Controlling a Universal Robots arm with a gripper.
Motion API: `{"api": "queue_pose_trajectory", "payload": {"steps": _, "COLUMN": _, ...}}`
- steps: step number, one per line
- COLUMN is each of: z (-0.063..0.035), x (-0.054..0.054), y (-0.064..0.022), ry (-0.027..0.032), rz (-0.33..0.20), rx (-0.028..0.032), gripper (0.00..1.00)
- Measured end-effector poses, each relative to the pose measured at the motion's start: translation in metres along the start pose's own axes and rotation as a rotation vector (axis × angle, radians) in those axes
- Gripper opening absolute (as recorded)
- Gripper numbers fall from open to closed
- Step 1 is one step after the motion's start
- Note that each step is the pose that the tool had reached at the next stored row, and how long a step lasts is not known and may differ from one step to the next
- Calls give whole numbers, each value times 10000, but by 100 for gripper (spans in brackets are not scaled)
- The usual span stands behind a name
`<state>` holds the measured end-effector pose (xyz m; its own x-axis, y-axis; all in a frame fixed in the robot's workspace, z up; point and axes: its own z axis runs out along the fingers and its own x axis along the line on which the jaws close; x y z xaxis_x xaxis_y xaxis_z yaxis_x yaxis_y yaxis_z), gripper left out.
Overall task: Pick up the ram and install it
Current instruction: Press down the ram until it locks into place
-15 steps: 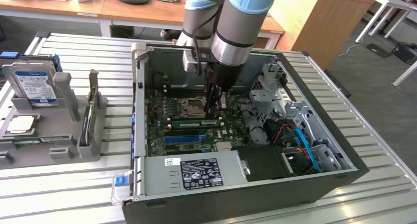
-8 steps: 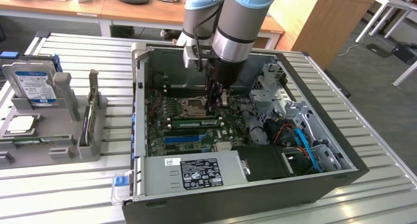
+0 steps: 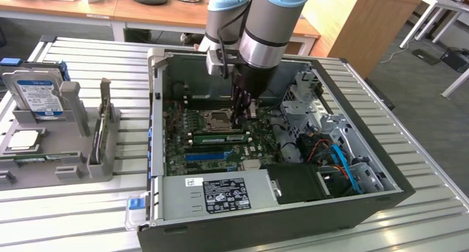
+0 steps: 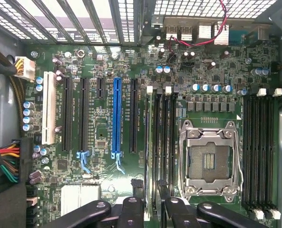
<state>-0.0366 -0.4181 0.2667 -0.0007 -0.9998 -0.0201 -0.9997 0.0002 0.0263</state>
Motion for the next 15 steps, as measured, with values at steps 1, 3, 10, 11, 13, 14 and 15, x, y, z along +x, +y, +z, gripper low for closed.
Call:
{"api": "queue_pose_trajectory", "payload": {"steps": 1, "z": 0, "x": 0, "y": 0, "ry": 0, "rz": 0, "rx": 0, "gripper": 25}}
{"api": "queue_pose_trajectory", "payload": {"steps": 3, "z": 0, "x": 0, "y": 0, "ry": 0, "rz": 0, "rx": 0, "gripper": 25}}
{"api": "queue_pose_trajectory", "payload": {"steps": 10, "z": 0, "x": 0, "y": 0, "ry": 0, "rz": 0, "rx": 0, "gripper": 25}}
{"api": "queue_pose_trajectory", "payload": {"steps": 11, "z": 0, "x": 0, "y": 0, "ry": 0, "rz": 0, "rx": 0, "gripper": 25}}
{"api": "queue_pose_trajectory", "payload": {"steps": 13, "z": 0, "x": 0, "y": 0, "ry": 0, "rz": 0, "rx": 0, "gripper": 17}}
{"api": "queue_pose_trajectory", "payload": {"steps": 14, "z": 0, "x": 0, "y": 0, "ry": 0, "rz": 0, "rx": 0, "gripper": 11}}
{"api": "queue_pose_trajectory", "payload": {"steps": 15, "z": 0, "x": 0, "y": 0, "ry": 0, "rz": 0, "rx": 0, "gripper": 11}}
